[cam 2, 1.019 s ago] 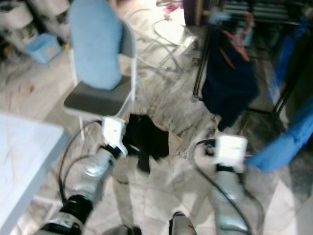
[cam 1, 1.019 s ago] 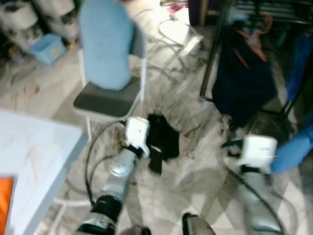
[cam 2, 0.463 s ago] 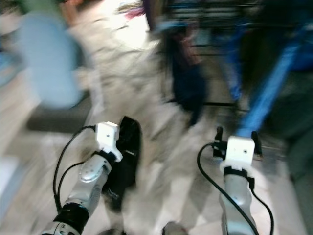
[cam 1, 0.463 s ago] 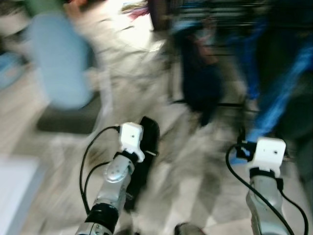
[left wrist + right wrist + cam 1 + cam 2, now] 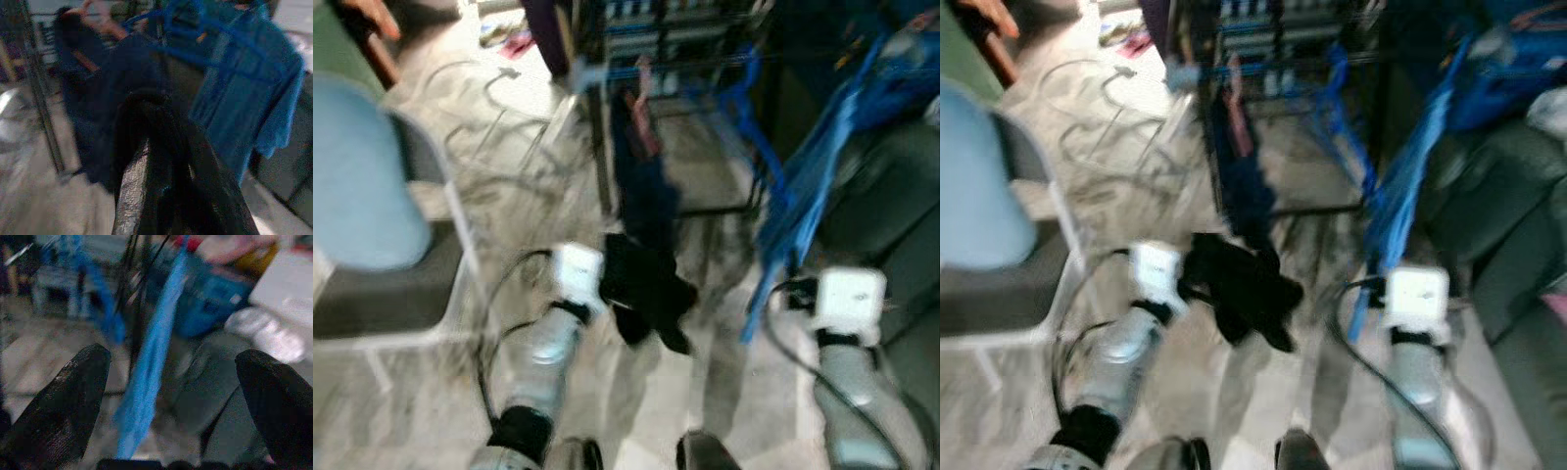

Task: Hang hanger

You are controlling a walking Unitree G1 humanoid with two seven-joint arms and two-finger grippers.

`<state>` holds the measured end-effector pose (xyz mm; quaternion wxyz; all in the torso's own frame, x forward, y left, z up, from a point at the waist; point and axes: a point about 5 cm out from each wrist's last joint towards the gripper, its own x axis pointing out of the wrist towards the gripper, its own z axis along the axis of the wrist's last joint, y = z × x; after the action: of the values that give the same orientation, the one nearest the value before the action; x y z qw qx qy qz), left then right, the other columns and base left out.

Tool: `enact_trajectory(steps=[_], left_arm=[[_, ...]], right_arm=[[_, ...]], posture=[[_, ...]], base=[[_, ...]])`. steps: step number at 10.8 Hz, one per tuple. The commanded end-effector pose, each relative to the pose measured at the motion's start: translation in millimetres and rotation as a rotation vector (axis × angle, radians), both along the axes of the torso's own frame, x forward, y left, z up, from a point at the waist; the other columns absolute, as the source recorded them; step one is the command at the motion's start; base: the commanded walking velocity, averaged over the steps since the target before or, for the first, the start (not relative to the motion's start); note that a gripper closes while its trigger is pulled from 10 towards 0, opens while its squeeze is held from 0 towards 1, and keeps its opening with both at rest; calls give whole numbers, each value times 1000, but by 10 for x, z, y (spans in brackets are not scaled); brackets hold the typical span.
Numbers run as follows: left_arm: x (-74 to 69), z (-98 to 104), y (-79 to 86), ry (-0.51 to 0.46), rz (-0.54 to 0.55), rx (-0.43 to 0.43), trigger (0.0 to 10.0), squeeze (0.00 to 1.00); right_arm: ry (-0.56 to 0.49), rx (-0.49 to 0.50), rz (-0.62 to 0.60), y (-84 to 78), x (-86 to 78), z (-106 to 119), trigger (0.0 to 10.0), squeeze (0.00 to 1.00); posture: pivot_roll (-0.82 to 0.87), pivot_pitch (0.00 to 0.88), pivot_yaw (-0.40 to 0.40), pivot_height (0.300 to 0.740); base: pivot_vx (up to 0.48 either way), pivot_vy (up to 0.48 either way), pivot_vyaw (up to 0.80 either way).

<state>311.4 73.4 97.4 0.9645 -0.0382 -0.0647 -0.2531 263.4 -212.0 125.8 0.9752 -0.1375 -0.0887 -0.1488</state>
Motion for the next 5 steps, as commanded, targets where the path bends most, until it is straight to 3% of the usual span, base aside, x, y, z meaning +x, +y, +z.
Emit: enact_trajectory(steps=[1,2,5], left_arm=[[23,38,147,-22,45,10,10000,0],[20,33,148,-20,48,10,10000,0],[0,-10,148,-5,48,24,10000,0]], right_arm=[[5,15,34,115,13,-4,10000,0],[10,12,54,122,18,-6,10000,0],[15,-2,50,108,6,-1,10000,0]], posture=[[-200,197,73,740],[-200,198,72,740],[-202,201,72,740]], base=[[341,0,0],[319,0,0],[317,245,0]])
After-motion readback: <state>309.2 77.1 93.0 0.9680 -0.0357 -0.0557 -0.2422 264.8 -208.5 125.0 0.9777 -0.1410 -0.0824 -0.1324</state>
